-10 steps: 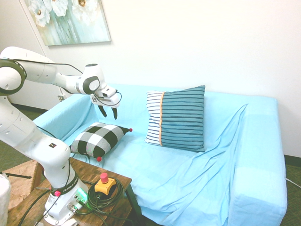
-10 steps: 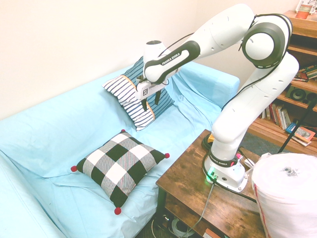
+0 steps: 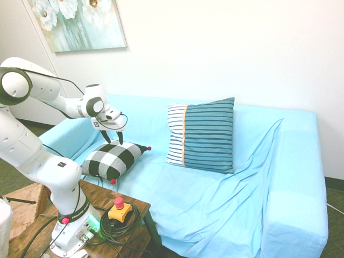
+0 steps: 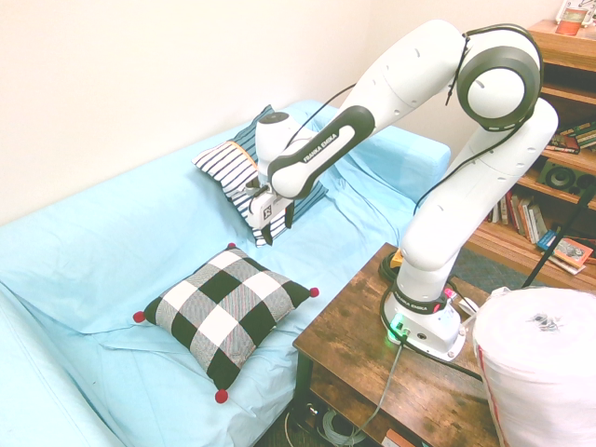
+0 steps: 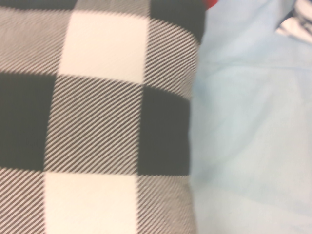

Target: Stand the pillow up

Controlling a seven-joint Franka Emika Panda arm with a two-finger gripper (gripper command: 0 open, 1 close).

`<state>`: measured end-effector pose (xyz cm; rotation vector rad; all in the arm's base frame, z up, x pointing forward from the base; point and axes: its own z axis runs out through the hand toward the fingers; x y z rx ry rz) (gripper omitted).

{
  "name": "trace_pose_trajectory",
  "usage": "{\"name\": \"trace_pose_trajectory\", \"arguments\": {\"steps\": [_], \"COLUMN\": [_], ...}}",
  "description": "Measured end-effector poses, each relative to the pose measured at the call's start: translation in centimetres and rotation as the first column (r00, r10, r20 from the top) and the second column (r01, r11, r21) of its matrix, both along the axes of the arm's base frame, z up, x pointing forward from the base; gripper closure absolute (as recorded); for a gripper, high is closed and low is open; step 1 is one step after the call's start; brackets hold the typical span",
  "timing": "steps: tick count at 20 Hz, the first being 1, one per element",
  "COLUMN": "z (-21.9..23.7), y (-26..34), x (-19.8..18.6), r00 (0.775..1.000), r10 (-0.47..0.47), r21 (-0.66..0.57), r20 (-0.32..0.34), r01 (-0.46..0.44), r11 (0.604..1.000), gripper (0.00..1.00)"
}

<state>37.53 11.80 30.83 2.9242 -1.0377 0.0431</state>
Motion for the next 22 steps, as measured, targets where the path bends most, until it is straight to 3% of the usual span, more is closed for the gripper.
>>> {"name": "trace_pose_trajectory", "arguments": {"steps": [7,15,22], "z": [-8.9,-17.6,-21.5], "y": [11.5,13.3,13.0], "x": [-7.0,-12.6,-11.8], "r00": [0.996,0.995,0.999], "r10": [0.090,0.089,0.039], "r21": [-0.031,-0.034,0.012], "r20": [0.013,-0.052,-0.023], "r01": [-0.089,-0.091,-0.039], "r11": [0.996,0.995,0.999], "gripper": [0.00,0.00,0.00]}}
